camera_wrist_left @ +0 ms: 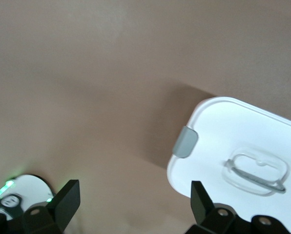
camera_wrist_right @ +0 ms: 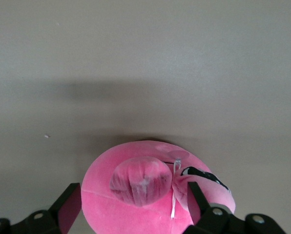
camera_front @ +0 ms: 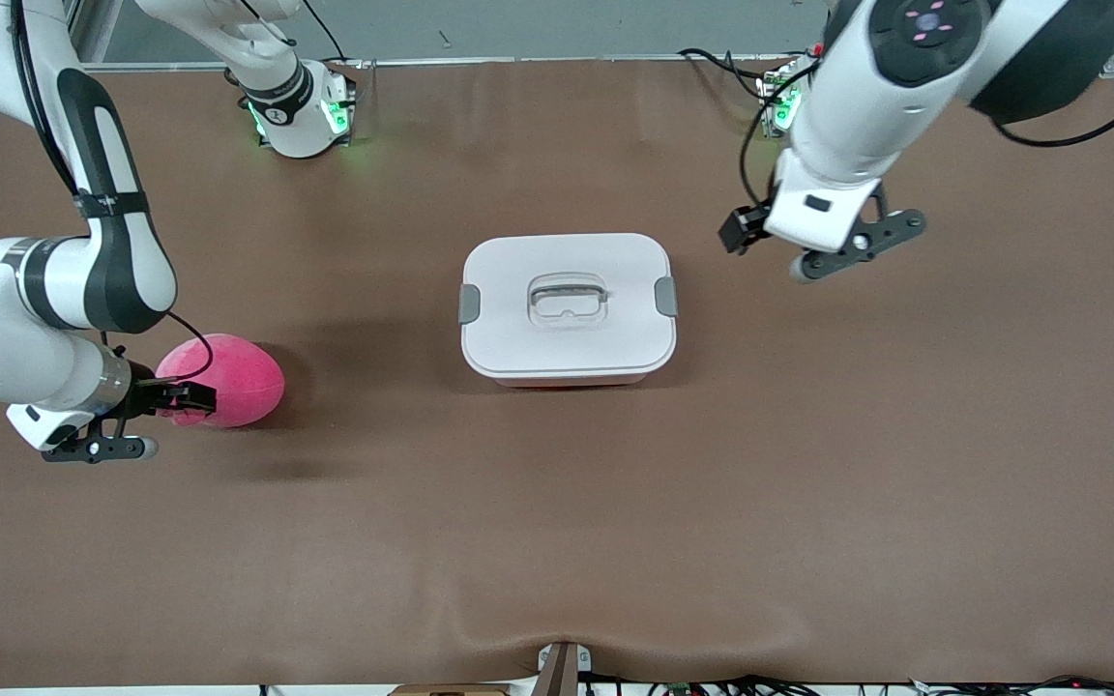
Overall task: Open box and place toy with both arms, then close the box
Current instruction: 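Reach the right gripper to the pink toy while the left gripper reaches the lid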
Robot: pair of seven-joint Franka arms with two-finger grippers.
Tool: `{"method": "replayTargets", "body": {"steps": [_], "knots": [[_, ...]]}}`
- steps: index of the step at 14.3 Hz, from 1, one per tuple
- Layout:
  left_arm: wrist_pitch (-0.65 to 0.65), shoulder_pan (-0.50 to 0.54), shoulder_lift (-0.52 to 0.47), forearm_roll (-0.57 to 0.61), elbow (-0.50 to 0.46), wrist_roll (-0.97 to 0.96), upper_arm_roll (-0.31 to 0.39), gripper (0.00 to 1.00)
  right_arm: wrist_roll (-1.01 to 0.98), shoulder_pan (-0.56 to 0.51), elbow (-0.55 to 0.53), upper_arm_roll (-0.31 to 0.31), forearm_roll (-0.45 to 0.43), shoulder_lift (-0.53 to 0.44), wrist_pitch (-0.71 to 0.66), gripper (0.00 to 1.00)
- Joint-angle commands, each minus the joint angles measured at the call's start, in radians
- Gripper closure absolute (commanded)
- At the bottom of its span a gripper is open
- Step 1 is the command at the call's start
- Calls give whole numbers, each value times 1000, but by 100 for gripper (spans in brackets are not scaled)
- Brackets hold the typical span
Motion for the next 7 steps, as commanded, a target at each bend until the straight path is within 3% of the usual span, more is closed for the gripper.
{"method": "replayTargets", "body": {"steps": [1,4,6,7], "knots": [[44,-89,72,78,25,-149,0,0,-9,3,20,4,-1,13,-3,41],[134,-162,130,91,26,-301,0,0,-9,-6,20,4,-1,16,-4,78],[183,-220,173,122,26,-375,2,0,-13,-8,20,4,-1,16,-6,96],[206,-241,193,137,28,-442,2,0,-19,-6,20,4,-1,16,-6,100]]}}
